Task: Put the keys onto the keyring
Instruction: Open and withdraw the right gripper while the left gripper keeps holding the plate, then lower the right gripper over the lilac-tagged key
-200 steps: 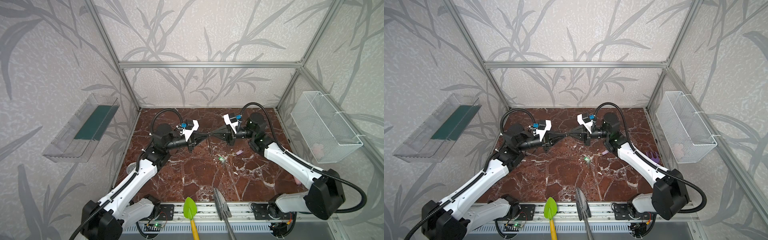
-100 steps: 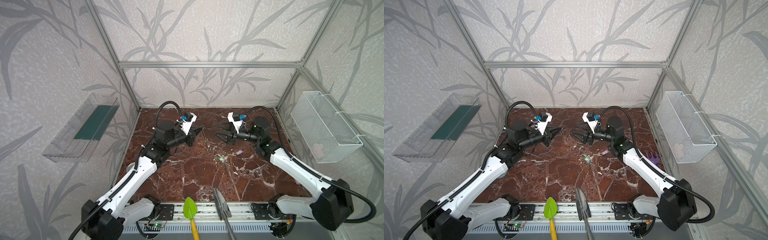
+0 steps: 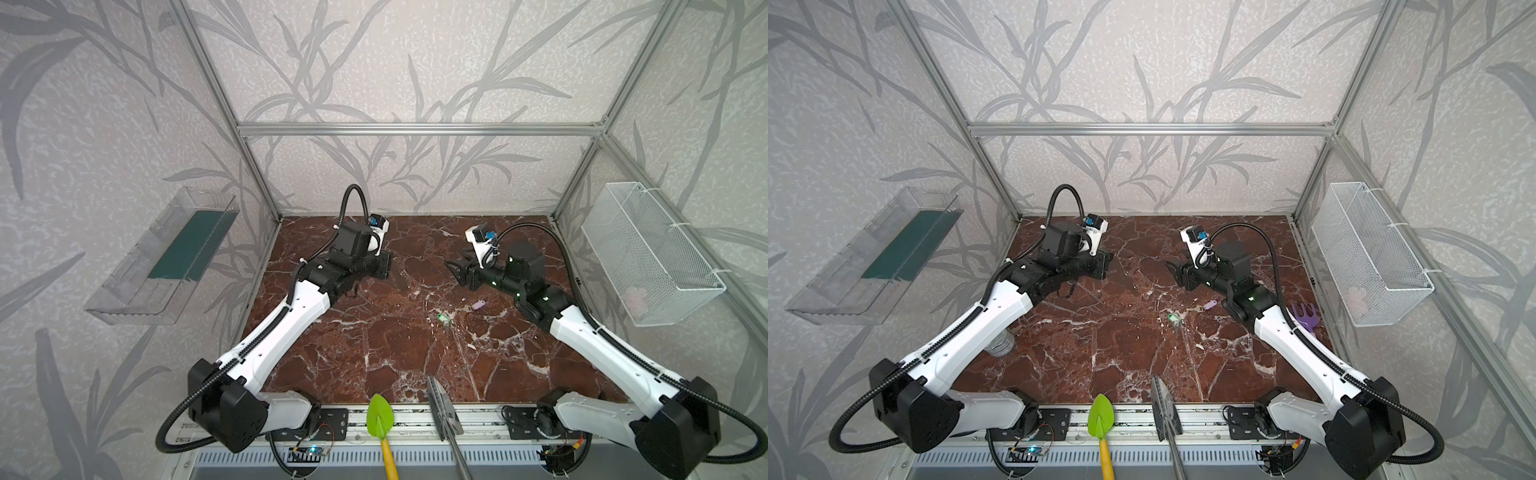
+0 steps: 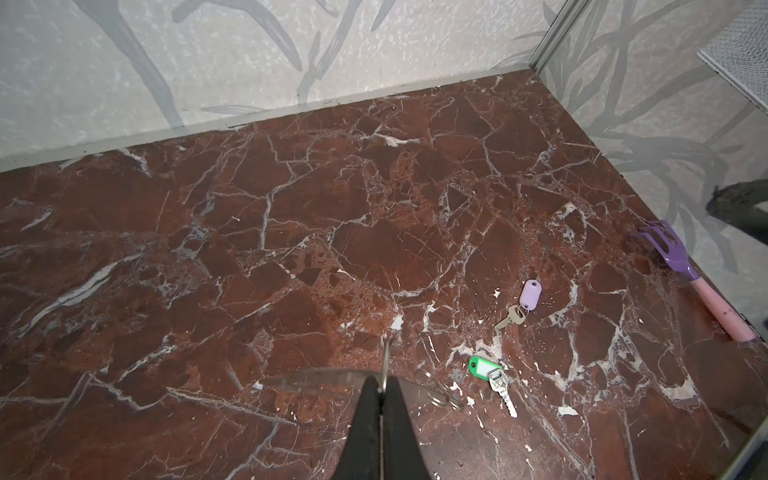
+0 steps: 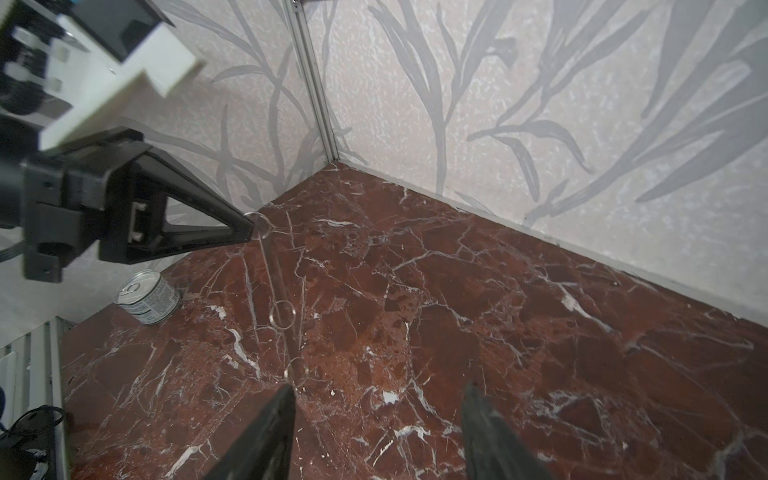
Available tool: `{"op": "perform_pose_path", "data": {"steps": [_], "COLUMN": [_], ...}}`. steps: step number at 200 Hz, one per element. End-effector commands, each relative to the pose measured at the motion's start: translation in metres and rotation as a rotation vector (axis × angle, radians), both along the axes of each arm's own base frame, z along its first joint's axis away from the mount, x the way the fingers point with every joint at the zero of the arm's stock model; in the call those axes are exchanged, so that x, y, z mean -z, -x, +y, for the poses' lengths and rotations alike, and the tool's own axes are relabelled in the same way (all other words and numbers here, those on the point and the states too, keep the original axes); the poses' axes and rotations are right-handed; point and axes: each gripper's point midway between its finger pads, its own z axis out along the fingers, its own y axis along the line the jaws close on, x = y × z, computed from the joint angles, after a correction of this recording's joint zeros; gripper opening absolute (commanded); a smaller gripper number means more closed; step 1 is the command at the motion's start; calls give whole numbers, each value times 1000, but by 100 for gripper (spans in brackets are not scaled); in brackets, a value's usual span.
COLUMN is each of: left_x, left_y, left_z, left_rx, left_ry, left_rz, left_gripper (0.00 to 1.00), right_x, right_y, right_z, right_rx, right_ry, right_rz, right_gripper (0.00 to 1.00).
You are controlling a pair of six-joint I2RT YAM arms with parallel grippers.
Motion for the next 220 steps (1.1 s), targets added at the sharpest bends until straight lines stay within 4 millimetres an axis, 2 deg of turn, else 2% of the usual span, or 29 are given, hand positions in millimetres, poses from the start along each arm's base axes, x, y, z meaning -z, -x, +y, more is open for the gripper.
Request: {"op": "perform_pose_path", "data": {"steps": [1, 41, 81, 114, 160, 189, 220], "left_x": [-11, -5, 9, 21, 21, 21, 21], "left_y": [2, 2, -2, -4, -4, -2, 0], "left_z": [2, 4, 3, -9, -17, -20, -22], "left_rx": [-45, -86, -121, -80, -52, -36, -24], "left_ry": [10, -2, -40, -60, -55, -54, -57], "left_rz": [-22, -3, 35, 57, 41, 42, 38], "left_gripper": [0, 0, 0, 0, 0, 0, 0], "right_x": [30, 63, 112, 152, 197, 213, 216], "right_y": [-8, -8, -3, 13, 42, 47, 42], "right_z": [-13, -17, -22, -22, -28, -44, -66], "right_rx": [94, 129, 177, 197, 226, 316, 456], "right_ry": [57, 83, 172, 254, 353, 403, 447], "right_rz": [87, 176, 292, 388, 460, 499, 518], "right_gripper": [62, 62, 58, 54, 51, 51, 53]}}
